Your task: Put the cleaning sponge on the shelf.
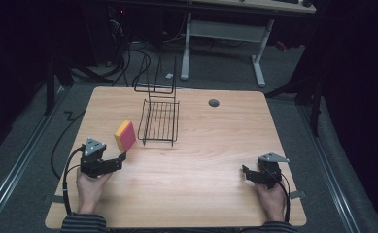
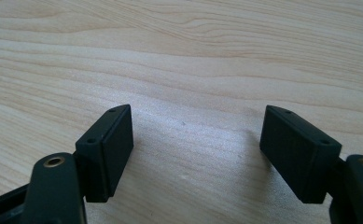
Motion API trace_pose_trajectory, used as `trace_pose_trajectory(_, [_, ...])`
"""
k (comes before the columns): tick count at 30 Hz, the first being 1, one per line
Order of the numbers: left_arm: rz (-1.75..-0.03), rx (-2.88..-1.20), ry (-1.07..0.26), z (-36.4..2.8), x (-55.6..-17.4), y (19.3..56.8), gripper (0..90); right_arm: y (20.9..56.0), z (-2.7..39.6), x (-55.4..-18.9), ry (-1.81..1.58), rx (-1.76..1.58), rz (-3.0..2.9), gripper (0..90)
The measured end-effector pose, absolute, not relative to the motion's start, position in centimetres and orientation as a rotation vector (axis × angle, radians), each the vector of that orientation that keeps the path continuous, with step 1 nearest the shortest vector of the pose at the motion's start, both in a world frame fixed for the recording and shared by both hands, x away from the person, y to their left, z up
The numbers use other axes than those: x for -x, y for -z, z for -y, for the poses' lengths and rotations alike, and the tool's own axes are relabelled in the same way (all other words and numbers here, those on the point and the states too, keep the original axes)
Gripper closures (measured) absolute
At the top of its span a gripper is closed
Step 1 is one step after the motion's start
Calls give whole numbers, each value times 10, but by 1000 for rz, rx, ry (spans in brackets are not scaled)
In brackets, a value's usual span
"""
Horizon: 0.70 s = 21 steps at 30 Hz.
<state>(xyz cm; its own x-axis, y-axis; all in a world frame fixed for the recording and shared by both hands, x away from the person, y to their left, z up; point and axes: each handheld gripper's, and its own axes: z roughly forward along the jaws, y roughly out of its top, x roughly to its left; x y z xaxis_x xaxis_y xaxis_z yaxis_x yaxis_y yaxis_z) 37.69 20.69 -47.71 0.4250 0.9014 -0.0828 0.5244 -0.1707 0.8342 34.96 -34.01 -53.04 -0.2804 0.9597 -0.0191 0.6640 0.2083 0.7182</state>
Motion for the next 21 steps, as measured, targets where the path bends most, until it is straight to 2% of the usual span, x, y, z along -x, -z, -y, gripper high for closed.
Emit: trace_pose_trajectory(21, [-1253,-1818,-604,-202,-403,473,209,530,340,-350,-841,-1500,-2022,259])
